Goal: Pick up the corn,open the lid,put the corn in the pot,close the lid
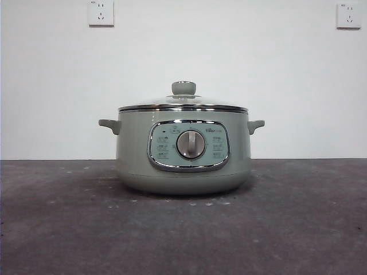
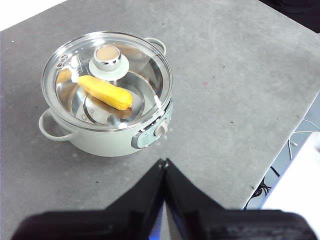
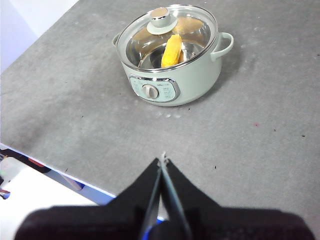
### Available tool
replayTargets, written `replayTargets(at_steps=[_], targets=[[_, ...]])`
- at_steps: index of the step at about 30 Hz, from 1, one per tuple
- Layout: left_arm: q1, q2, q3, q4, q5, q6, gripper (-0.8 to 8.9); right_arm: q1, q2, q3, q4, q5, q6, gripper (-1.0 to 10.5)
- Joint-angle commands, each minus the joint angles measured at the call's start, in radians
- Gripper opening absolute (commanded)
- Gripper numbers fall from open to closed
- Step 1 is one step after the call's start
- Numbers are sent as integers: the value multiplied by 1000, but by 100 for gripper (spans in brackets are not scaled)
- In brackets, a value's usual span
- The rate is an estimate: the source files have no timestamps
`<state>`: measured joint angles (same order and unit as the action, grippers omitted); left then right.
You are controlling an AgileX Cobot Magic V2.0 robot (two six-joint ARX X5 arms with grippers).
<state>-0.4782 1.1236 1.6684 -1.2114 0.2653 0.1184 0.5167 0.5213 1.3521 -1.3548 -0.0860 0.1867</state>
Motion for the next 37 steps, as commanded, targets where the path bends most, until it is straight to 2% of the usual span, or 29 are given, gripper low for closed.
replayTargets(at_steps=[1, 12, 16, 20, 23, 28, 37], targets=[[-1, 0, 3, 3, 3, -3, -4, 1, -2, -8, -26, 1, -4, 1], [27, 4, 3, 77, -8, 35, -4, 1, -2, -8, -26, 1, -5, 1], [132, -21, -3, 170, -2, 117, -4, 1, -2, -8, -26, 1, -4, 1], [251, -92, -60, 290, 42, 146, -4, 1, -2, -8, -25, 1, -5, 1], [336, -188, -192, 435, 110, 153, -4, 1, -2, -8, -26, 1, -5, 1], [431, -356, -491, 657, 100, 152, -4, 1, -2, -8, -26, 1, -4, 1], [467, -660, -1085, 1024, 98, 135, -4, 1, -2, -8, -26, 1, -5, 1]])
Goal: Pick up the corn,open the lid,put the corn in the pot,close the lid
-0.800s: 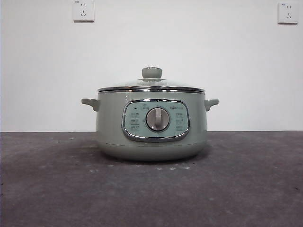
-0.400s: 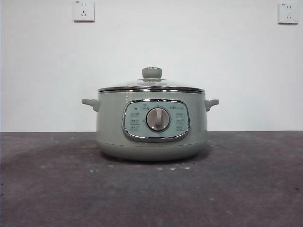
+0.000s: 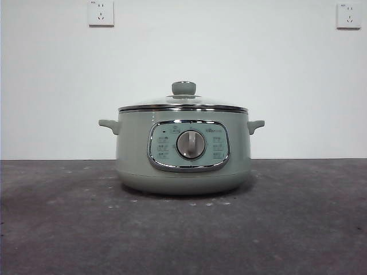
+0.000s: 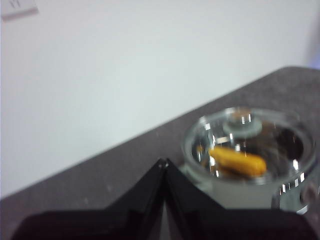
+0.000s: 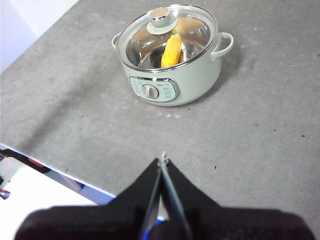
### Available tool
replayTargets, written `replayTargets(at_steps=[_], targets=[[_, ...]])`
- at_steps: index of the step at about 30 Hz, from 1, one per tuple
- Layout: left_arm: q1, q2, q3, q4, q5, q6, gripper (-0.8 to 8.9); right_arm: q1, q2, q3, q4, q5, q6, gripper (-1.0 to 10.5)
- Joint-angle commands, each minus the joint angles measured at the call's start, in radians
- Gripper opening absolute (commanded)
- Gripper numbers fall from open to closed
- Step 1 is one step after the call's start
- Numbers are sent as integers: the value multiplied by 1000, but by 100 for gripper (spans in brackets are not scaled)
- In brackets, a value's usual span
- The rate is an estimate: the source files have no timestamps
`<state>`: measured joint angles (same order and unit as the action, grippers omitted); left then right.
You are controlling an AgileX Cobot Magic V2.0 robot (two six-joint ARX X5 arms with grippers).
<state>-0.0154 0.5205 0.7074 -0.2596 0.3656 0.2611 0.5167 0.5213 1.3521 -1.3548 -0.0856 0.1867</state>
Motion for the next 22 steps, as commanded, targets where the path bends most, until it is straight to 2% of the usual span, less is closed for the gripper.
replayTargets(at_steps=[1, 7, 10, 17, 22], targets=[[4, -85, -177, 101, -8, -9, -4, 1, -2, -8, -26, 1, -4, 1], [4, -261, -455, 192, -107, -58, -4, 1, -2, -8, -26, 1, -4, 1], [8, -336, -539, 193, -109, -68, -4, 1, -2, -8, -26, 1, -5, 1], [34, -449, -655, 189, -107, -127, -4, 1, -2, -8, -26, 1, -5, 1], [50, -516, -700, 126, -104, -166, -4, 1, -2, -8, -26, 1, -4, 1]])
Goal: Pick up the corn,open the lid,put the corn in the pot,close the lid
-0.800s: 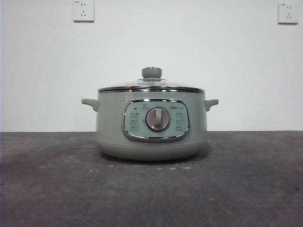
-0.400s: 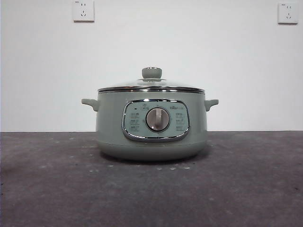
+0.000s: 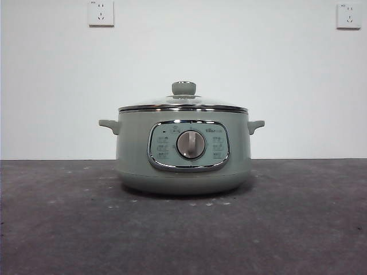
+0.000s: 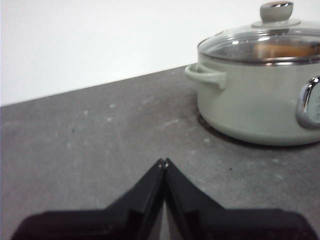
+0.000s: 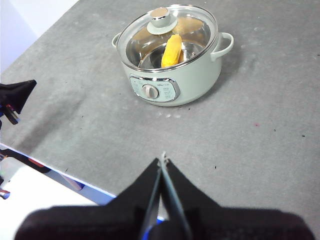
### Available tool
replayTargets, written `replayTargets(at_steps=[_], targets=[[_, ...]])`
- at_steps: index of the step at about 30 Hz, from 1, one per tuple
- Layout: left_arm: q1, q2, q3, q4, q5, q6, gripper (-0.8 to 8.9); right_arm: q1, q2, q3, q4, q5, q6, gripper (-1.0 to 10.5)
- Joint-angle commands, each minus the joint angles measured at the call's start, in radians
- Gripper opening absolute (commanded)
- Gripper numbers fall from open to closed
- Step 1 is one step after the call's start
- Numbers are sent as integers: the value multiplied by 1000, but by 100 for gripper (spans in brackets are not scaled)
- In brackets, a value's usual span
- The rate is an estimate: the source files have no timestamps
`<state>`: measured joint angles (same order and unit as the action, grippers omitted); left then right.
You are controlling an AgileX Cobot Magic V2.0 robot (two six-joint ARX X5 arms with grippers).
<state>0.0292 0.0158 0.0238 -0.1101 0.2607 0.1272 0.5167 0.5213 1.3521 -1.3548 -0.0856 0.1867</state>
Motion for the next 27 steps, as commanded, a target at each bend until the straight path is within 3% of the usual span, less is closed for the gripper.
replayTargets(at_steps=[1, 27], targets=[[6, -12, -16, -39, 0, -32, -4, 1, -1, -8, -26, 1, -5, 1], [6, 34, -16, -41, 4, -38, -4, 1, -1, -8, -26, 1, -4, 1]])
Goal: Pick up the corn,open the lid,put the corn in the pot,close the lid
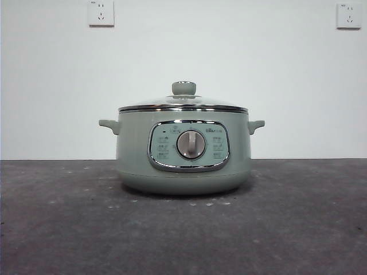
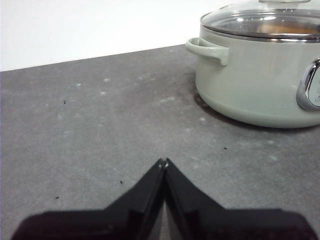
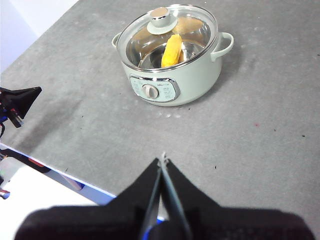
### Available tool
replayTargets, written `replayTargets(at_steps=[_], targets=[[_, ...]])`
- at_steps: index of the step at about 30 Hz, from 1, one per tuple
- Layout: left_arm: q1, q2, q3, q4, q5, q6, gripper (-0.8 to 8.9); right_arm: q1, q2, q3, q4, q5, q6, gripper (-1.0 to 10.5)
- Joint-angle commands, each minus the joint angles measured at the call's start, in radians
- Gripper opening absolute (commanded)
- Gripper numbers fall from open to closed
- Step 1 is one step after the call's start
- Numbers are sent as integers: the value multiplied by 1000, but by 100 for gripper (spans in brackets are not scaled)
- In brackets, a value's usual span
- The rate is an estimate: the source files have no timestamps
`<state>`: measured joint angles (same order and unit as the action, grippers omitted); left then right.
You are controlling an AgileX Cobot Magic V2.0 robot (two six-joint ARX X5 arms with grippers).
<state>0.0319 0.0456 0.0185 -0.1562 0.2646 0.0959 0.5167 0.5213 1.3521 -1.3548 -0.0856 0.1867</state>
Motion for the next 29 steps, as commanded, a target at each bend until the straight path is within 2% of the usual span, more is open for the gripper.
replayTargets(at_steps=[1, 5, 7, 10, 15, 18, 22, 29], targets=[[3, 8, -11, 5, 0, -6, -4, 1, -1, -8, -26, 3, -14, 2], [3, 18, -11, 5, 0, -6, -4, -41, -3, -11, 13, 106, -93, 1], [3, 21, -11, 5, 0, -6, -4, -103, -16, -22, 92, 117, -154, 1], [3, 21, -11, 5, 0, -6, -4, -221, -61, -90, 262, 65, -233, 1], [3, 21, -11, 5, 0, -6, -4, -372, -192, -340, 560, -9, -292, 1], [3, 21, -11, 5, 0, -6, -4, -434, -280, -545, 766, -40, -299, 1], [3, 21, -11, 5, 0, -6, -4, -479, -377, -807, 986, -42, -296, 1], [3, 21, -11, 5, 0, -6, -4, -486, -463, -1128, 1181, -37, -295, 1]])
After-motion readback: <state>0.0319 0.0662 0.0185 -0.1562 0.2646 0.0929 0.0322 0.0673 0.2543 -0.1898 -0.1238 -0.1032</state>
